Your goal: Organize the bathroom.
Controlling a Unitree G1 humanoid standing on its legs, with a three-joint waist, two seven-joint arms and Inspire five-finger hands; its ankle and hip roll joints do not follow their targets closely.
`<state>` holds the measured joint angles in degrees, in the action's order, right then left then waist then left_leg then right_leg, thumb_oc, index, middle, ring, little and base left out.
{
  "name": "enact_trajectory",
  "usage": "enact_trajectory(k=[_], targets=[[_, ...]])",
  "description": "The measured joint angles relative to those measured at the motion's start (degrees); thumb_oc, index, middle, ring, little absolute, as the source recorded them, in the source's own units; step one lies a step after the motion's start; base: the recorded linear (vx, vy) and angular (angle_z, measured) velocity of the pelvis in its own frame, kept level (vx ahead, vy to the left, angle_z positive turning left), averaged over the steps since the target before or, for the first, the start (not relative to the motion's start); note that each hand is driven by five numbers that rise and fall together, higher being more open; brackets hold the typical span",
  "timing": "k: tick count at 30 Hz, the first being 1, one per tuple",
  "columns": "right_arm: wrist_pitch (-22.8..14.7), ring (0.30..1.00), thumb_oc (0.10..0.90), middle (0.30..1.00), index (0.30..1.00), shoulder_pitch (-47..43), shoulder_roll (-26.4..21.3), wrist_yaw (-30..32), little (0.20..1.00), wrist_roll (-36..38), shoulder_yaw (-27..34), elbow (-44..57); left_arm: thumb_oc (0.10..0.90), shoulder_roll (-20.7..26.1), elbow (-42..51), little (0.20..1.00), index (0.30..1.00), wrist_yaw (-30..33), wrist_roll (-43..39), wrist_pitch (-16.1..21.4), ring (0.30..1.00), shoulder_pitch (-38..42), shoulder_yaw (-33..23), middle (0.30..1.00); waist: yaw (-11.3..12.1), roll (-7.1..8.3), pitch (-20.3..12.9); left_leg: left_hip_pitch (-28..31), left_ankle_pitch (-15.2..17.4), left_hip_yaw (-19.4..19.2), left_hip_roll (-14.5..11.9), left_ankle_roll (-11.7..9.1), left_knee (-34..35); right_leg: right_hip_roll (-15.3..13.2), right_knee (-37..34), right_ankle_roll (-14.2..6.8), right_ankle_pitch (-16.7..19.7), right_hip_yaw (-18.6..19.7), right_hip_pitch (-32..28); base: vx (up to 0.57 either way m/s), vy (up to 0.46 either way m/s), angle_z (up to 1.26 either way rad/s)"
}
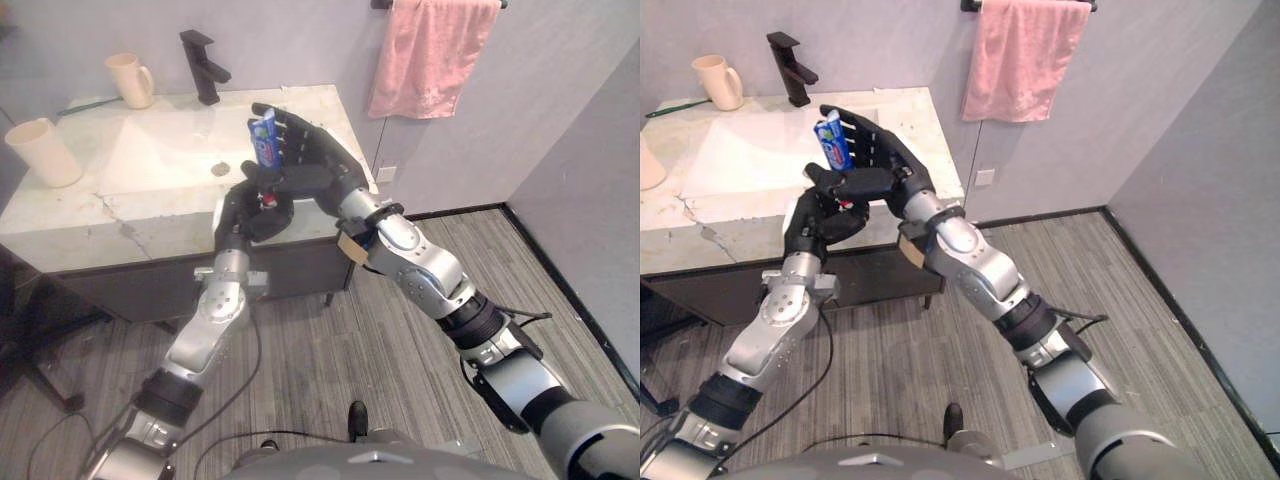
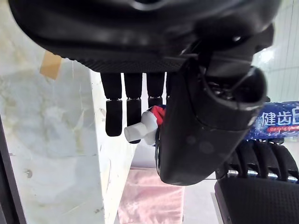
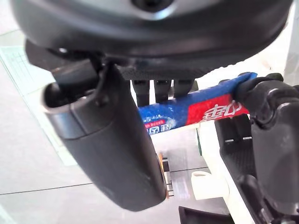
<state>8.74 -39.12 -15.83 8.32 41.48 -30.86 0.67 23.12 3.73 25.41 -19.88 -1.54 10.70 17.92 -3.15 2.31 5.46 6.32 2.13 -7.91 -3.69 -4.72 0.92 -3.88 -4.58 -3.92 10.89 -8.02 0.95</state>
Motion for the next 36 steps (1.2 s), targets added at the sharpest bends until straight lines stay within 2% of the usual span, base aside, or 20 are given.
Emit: enact_trajectory(k=[6, 15, 16, 17, 18, 19, 21, 26, 30, 36], targets=[[0.0, 0.300, 0.400, 0.300, 0.300, 0.0, -0.3, 2.4, 0.300, -0.5, 1.9, -2.4, 0.400, 0.0, 0.3, 0.300, 0.300, -1.1, 0.1, 0.1, 0.300, 0.0, 3.4, 0.300, 0.4, -0.01, 0.0, 0.0, 0.0, 0.0, 0.0, 0.0, 0.0, 0.0, 0.0, 0.0, 0.0, 0.0, 0.0, 0.00, 0.000, 0.00], [0.1, 0.300, 0.400, 0.300, 0.300, 0.0, -0.7, 2.4, 0.300, -0.6, 2.4, -2.5, 0.400, 0.0, 0.7, 0.300, 0.300, -1.5, 0.0, 0.1, 0.300, 0.0, 3.9, 0.300, -0.1, -0.04, 0.0, 0.0, 0.0, 0.0, 0.0, 0.0, -0.1, 0.0, 0.0, 0.1, 0.0, 0.0, 0.0, 0.00, 0.000, 0.00], [0.1, 0.300, 0.400, 0.300, 0.300, 0.0, -0.7, 2.4, 0.300, -0.6, 2.4, -2.5, 0.453, 0.0, 0.7, 0.380, 0.380, -1.5, 0.0, 0.1, 0.380, 0.0, 3.9, 0.380, -0.1, -0.04, 0.0, 0.0, 0.0, 0.0, 0.0, 0.0, -0.1, 0.0, 0.0, 0.1, 0.0, 0.0, 0.0, 0.00, 0.000, 0.00], [0.1, 0.300, 0.400, 0.300, 0.300, 0.0, -0.7, 2.4, 0.300, -0.6, 2.4, -2.5, 0.482, 0.0, 0.7, 0.422, 0.422, -1.5, 0.0, 0.1, 0.422, 0.0, 3.9, 0.422, -0.1, -0.04, 0.0, 0.0, 0.0, 0.0, 0.0, 0.0, -0.1, 0.0, 0.0, 0.1, 0.0, 0.0, 0.0, -0.02, 0.034, 0.00], [0.1, 0.300, 0.400, 0.300, 0.300, 0.0, -0.7, 2.4, 0.300, -0.6, 2.4, -2.5, 0.598, 0.0, 0.7, 0.596, 0.596, -1.5, 0.0, 0.1, 0.596, 0.0, 3.9, 0.596, -0.1, -0.04, 0.0, 0.0, 0.0, 0.0, 0.0, 0.0, -0.1, 0.0, 0.0, 0.1, 0.0, 0.0, 0.0, -0.03, 0.039, 0.00], [0.1, 0.300, 0.400, 0.300, 0.300, 0.0, -1.0, 2.2, 0.300, -0.8, 2.4, -2.5, 0.684, 0.0, 0.7, 0.726, 0.726, -1.3, 0.0, 0.1, 0.726, 0.0, 3.9, 0.726, 0.0, -0.04, 0.0, 0.0, 0.0, 0.1, 0.0, 0.0, -0.1, 0.0, 0.0, 0.1, 0.0, 0.0, 0.0, -0.03, 0.039, 0.00], [0.1, 0.300, 0.400, 0.300, 0.300, -0.1, -1.4, 1.7, 0.300, -1.5, 2.3, -2.5, 0.800, 0.0, 0.7, 0.900, 0.900, -1.1, 0.1, 0.1, 0.900, 0.0, 3.9, 0.900, 0.1, -0.04, 0.0, -0.1, 0.0, 0.1, 0.0, 0.0, -0.2, 0.0, 0.0, 0.1, 0.0, 0.0, 0.0, -0.04, 0.037, 0.00], [0.1, 0.300, 0.400, 0.300, 0.300, -0.6, -2.6, 0.7, 0.300, -6.7, 2.1, -2.4, 0.800, -0.1, 0.7, 0.900, 0.900, 1.2, 0.1, 0.0, 0.900, 0.0, 2.6, 0.900, 0.2, -0.05, 0.0, -0.4, 0.0, 0.4, -0.1, 0.0, -0.3, -0.1, 0.0, 0.1, 0.0, -0.4, -0.1, -0.08, 0.062, 0.04], [0.1, 0.300, 0.400, 0.300, 0.300, -2.1, -4.2, 0.6, 0.300, -7.4, 2.1, -2.3, 0.800, -0.5, 0.7, 0.900, 0.900, 0.8, 0.1, 0.1, 0.900, 0.0, 2.2, 0.900, 0.2, -0.13, 0.0, -1.2, -0.1, 1.5, -0.1, 0.0, -0.7, -0.5, 0.0, 0.1, 0.0, -1.4, 0.0, -0.11, 0.081, 0.15], [0.6, 0.300, 0.400, 0.300, 0.300, -2.5, -4.2, 1.2, 0.300, -7.4, 2.1, -2.3, 0.800, -0.5, 0.7, 0.900, 0.900, 0.3, 0.1, 0.0, 0.900, 0.0, 1.8, 0.900, 0.3, -0.14, 0.0, -2.0, -0.6, 3.0, 0.0, 0.1, -0.6, -0.7, 0.0, 0.1, 0.0, -0.9, -0.1, -0.14, 0.002, 0.14]])
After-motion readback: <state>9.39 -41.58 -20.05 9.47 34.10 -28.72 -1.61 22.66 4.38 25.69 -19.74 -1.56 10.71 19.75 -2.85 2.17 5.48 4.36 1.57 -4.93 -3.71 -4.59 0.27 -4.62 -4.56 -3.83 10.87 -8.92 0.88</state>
